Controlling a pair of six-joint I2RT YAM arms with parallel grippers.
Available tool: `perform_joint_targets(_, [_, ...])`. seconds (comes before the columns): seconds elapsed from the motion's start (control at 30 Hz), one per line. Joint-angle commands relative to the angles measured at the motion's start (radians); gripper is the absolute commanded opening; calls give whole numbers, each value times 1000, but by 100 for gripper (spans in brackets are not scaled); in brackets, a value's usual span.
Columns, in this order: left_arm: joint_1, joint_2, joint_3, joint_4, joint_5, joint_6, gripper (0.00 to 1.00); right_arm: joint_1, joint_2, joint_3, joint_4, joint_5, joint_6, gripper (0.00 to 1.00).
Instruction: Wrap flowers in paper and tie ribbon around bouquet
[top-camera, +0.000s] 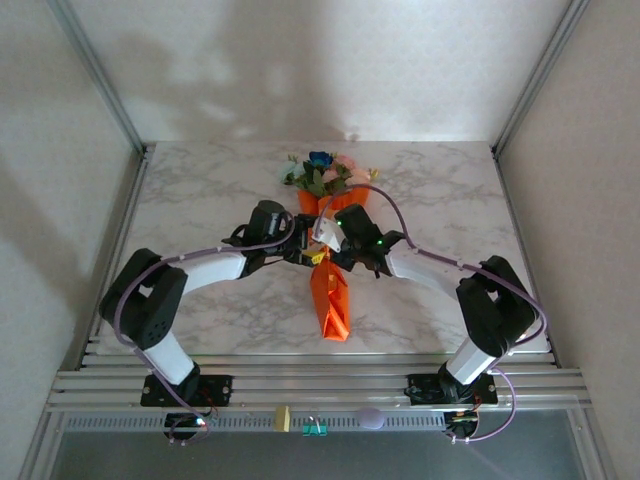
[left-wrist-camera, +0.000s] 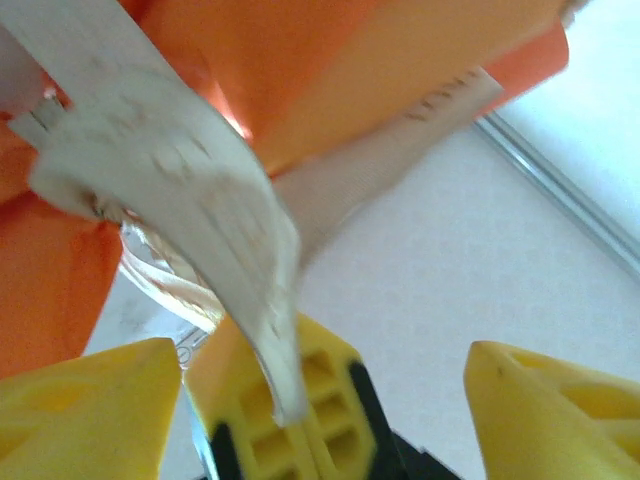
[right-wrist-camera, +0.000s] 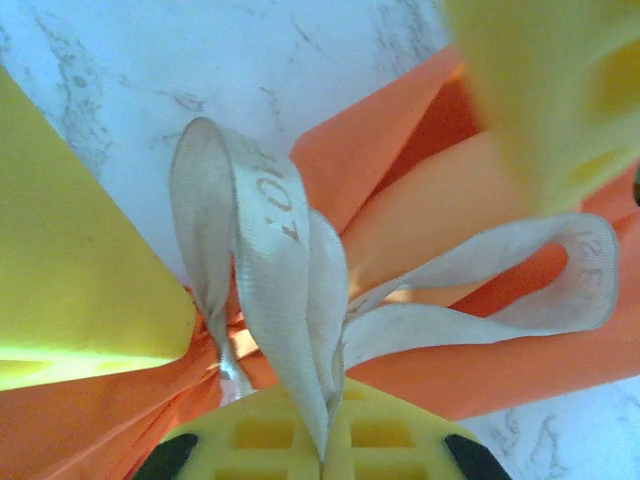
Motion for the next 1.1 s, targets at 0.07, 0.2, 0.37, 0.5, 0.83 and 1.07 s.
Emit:
perform_joint_targets(0.07, [-1, -42, 11, -93, 5, 56, 82, 10, -36, -36, 36, -43, -4, 0])
perform_joint_targets(0.2, [-7, -1, 58, -157, 39, 115, 83, 44, -50, -44, 31, -37, -1, 0])
perform_joint_targets(0.37, [-12, 32, 117, -255, 29, 189, 81, 52, -80, -58, 21, -52, 10, 0])
perform_joint_targets(0.5, [-11, 53, 143, -284, 14, 217, 77, 52, -99, -68, 3, -93, 29, 0])
perform_joint_targets(0.83, [-10, 101, 219, -408, -20, 323, 67, 53, -127, -91, -14, -131, 36, 0])
perform_joint_targets(1.07, [-12, 131, 245, -471, -39, 377, 52, 53, -133, -93, -8, -128, 39, 0])
